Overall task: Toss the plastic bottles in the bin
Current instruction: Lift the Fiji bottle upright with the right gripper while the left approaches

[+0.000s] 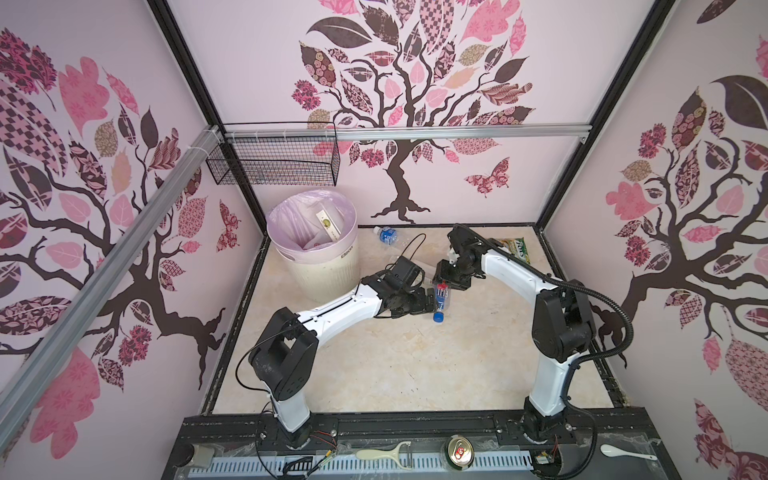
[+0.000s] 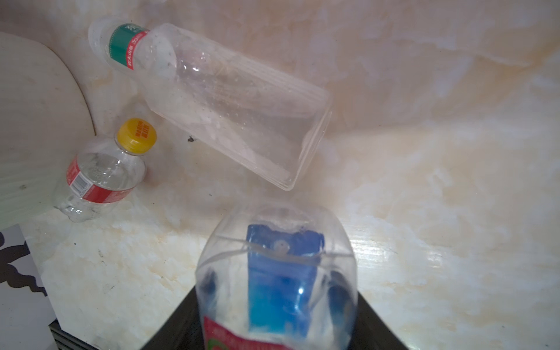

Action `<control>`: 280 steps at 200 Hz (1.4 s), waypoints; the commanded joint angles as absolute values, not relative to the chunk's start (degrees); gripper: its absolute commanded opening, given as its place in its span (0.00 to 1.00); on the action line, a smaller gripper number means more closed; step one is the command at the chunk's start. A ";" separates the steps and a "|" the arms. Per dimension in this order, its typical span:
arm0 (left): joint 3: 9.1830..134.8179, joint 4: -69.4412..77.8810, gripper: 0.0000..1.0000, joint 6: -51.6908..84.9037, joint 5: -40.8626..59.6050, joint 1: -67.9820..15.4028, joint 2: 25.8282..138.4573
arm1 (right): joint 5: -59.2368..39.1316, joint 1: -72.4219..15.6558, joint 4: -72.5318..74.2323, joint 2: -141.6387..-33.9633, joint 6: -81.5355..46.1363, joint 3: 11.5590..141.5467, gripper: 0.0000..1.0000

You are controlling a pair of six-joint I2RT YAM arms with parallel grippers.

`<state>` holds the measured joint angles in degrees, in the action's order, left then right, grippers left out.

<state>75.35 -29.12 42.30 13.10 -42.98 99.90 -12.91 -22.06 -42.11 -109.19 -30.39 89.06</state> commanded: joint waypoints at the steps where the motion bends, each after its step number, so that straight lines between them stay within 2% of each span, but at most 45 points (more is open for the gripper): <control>1: 77.65 -25.25 0.98 40.82 12.09 -42.99 98.12 | -15.54 -22.39 -45.48 -110.08 -33.46 91.72 0.59; 92: 78.88 -18.64 0.97 45.37 12.45 -42.65 99.90 | -21.29 -23.29 -46.58 -107.72 -36.93 98.09 0.59; 161: 75.07 -12.04 0.90 48.65 18.88 -39.00 97.74 | -23.45 -23.29 -44.57 -105.34 -36.75 97.10 0.59; 238: 73.02 -10.11 0.87 48.78 25.41 -38.93 98.85 | -24.95 -23.19 -44.04 -103.95 -37.03 97.93 0.59; 280: 73.33 -9.94 0.81 49.25 26.93 -38.52 100.24 | -26.02 -23.20 -43.37 -103.89 -37.40 97.87 0.59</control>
